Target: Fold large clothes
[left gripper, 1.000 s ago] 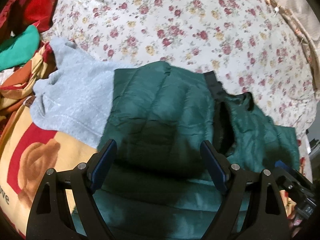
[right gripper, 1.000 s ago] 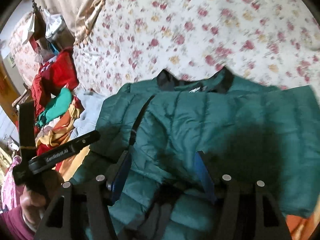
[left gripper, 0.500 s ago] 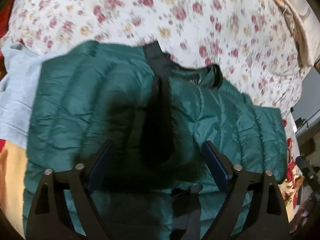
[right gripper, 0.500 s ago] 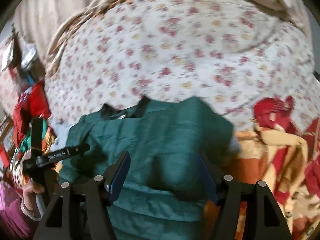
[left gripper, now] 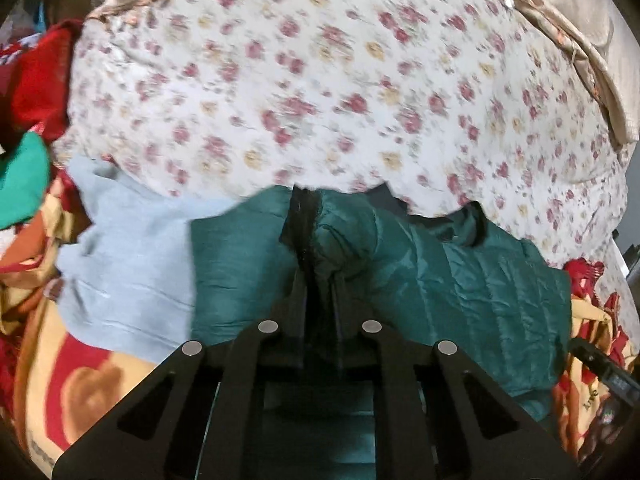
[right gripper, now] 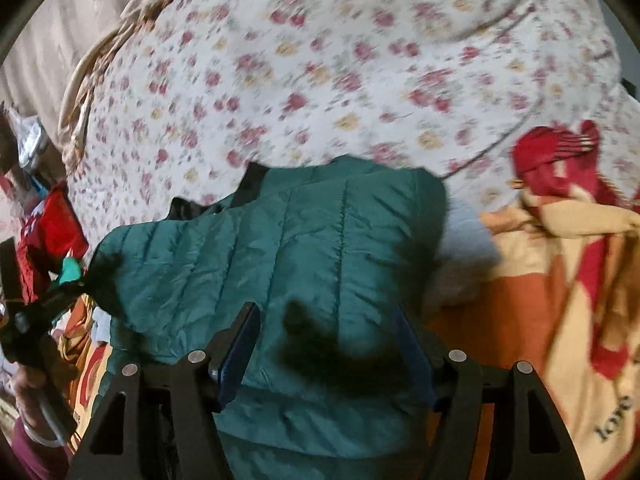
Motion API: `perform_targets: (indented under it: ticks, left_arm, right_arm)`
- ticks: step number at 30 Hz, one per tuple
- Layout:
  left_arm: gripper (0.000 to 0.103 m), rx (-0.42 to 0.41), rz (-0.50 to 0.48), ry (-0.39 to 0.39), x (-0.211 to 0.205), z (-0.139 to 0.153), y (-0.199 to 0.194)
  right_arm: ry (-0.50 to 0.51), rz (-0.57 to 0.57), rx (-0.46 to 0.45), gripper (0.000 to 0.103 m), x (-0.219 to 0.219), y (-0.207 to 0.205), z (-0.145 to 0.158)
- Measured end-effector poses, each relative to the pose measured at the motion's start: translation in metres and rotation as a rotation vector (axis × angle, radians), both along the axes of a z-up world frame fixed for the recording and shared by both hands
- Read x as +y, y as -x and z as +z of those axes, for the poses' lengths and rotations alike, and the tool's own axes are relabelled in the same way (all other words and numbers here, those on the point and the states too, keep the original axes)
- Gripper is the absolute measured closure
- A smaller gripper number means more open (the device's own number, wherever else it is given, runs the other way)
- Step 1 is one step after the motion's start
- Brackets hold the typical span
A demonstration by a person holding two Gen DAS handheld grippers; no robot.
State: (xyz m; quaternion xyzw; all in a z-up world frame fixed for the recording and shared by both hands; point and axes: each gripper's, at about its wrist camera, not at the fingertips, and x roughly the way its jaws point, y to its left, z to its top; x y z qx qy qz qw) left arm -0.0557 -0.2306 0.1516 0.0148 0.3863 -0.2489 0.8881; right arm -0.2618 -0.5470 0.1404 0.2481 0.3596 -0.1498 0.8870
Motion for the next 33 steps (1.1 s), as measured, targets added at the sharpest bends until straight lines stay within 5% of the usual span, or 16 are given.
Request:
perform_targets:
  ticks: [11, 17, 19, 21, 23, 29, 33]
  left_arm:
    - [0.094, 0.033, 0.06, -0.061, 0.038, -0.048, -0.007]
    - [0.093, 0.049, 0.073, -0.06, 0.036, -0.051, -0.012]
    - [0.082, 0.054, 0.068, -0.062, 0.037, -0.047, -0.012]
    - [0.05, 0.048, 0.051, -0.038, 0.041, -0.038, -0.008]
    - [0.039, 0.036, 0.048, -0.008, 0.046, -0.03, -0.004]
    - [0.037, -0.009, 0.019, 0.036, 0.042, -0.01, 0.012]
    - [0.037, 0.009, 0.0, -0.034, 0.019, -0.028, 0.014]
  right_arm:
    - [0.137, 0.197, 0.098, 0.037, 0.041, -0.091, -0.037]
    - [0.163, 0.198, 0.115, 0.035, 0.044, -0.109, -0.042]
    - [0.162, 0.201, 0.103, 0.036, 0.047, -0.103, -0.033]
    - [0.152, 0.193, 0.062, 0.036, 0.046, -0.088, -0.018]
    - [0.149, 0.18, 0.02, 0.036, 0.044, -0.069, -0.001]
    - [0.143, 0.129, 0.007, 0.036, 0.025, -0.022, 0.024]
    - [0.164, 0.171, 0.065, 0.036, 0.038, -0.033, 0.007]
